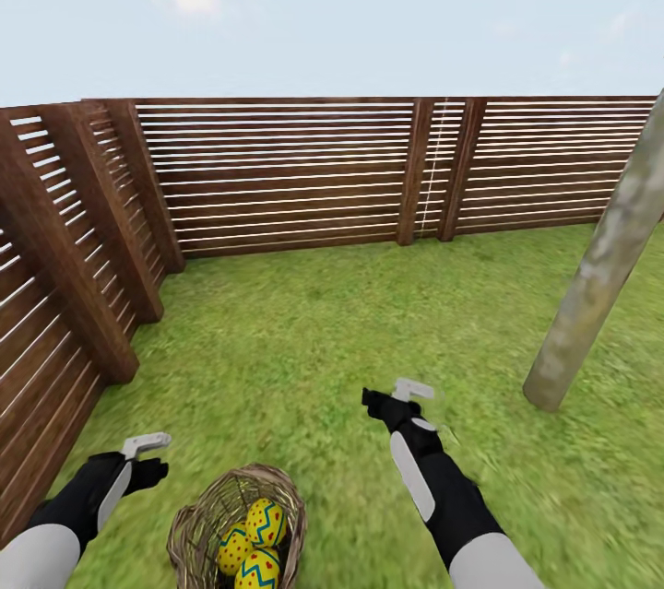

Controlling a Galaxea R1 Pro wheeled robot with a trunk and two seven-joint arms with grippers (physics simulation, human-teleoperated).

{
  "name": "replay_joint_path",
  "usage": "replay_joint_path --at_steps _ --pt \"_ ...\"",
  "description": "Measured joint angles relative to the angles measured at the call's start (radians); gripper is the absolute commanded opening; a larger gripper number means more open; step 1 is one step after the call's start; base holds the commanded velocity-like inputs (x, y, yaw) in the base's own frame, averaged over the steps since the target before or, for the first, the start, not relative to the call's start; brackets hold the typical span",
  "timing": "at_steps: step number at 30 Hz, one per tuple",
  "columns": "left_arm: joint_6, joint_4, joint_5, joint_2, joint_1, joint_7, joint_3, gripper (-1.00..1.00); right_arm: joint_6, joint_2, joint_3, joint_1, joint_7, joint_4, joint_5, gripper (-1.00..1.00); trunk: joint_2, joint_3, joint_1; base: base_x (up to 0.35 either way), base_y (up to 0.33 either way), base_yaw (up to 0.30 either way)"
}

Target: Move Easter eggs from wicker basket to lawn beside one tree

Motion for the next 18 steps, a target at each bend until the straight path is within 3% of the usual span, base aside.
replay_joint_path --at_steps 6,9,13,18 --pt "-0.003 0.001 -0.002 0.0 -0.001 -0.008 0.001 1.0 0.008 0.0 0.075 0.0 -0.005 0.0 0.003 1.0 0.0 0.0 0.0 0.0 0.0 0.0" --pt "-0.004 0.001 -0.003 0.001 -0.001 -0.008 0.002 1.0 0.03 0.0 0.087 0.0 -0.005 -0.005 0.003 1.0 0.0 0.0 0.0 0.0 0.0 0.0" --pt "-0.005 0.0 -0.002 0.002 -0.001 -0.009 0.003 1.0 0.125 0.0 0.092 -0.001 -0.004 -0.024 0.005 1.0 -0.021 -0.009 0.011 0.0 0.0 0.0" --pt "-0.006 0.0 -0.003 0.001 -0.001 -0.008 0.004 1.0 0.187 0.0 0.093 0.0 -0.002 -0.12 0.005 1.0 -0.056 -0.025 0.031 0.0 0.0 0.0"
